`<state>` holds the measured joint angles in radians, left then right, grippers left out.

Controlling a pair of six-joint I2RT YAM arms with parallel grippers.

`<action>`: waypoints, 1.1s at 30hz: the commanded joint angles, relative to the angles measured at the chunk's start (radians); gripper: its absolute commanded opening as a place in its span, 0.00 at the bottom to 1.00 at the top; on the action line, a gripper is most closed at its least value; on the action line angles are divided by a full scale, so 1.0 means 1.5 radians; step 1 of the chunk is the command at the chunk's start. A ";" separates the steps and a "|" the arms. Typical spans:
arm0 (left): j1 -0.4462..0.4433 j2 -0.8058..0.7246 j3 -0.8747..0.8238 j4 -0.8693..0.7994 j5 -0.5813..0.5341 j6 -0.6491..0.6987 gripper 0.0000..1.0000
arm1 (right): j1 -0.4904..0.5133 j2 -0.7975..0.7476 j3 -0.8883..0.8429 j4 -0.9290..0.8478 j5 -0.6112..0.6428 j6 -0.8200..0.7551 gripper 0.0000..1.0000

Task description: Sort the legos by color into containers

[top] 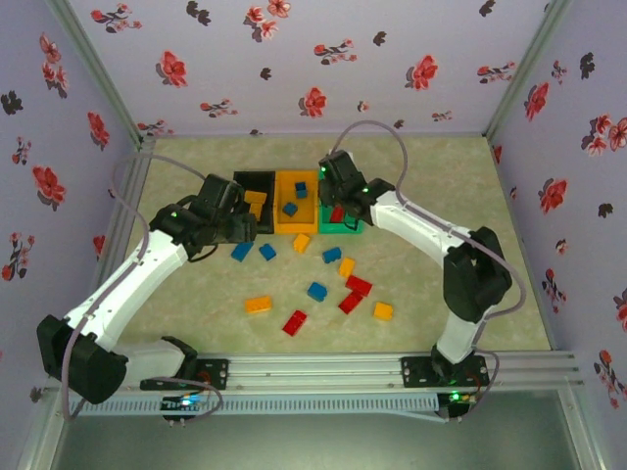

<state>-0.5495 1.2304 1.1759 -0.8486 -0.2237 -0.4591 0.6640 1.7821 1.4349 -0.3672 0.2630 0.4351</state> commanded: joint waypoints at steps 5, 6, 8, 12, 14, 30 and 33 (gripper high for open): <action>0.001 -0.028 -0.023 0.018 0.029 -0.009 0.77 | -0.030 0.093 0.075 -0.022 0.002 0.093 0.39; 0.000 -0.028 -0.025 0.019 0.030 -0.009 0.77 | -0.030 0.101 0.082 -0.027 -0.007 0.097 0.43; -0.002 -0.030 -0.028 0.017 0.030 -0.010 0.77 | -0.030 0.101 0.078 -0.018 -0.023 0.097 0.51; -0.003 -0.035 -0.035 0.020 0.031 -0.011 0.78 | -0.024 0.083 0.059 -0.015 -0.033 0.089 0.61; -0.005 -0.035 -0.037 0.023 0.032 -0.014 0.78 | -0.022 0.066 0.044 -0.018 -0.029 0.089 0.62; -0.118 -0.013 -0.112 0.083 0.070 -0.074 0.78 | -0.025 -0.180 -0.122 -0.047 0.043 0.071 0.68; -0.163 -0.006 -0.141 0.114 0.078 -0.102 0.79 | -0.033 -0.214 -0.146 -0.047 0.073 0.070 0.69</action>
<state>-0.7521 1.2079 1.0004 -0.7238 -0.1261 -0.5541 0.6266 1.5002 1.2530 -0.4023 0.3061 0.5507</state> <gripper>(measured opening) 0.784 0.686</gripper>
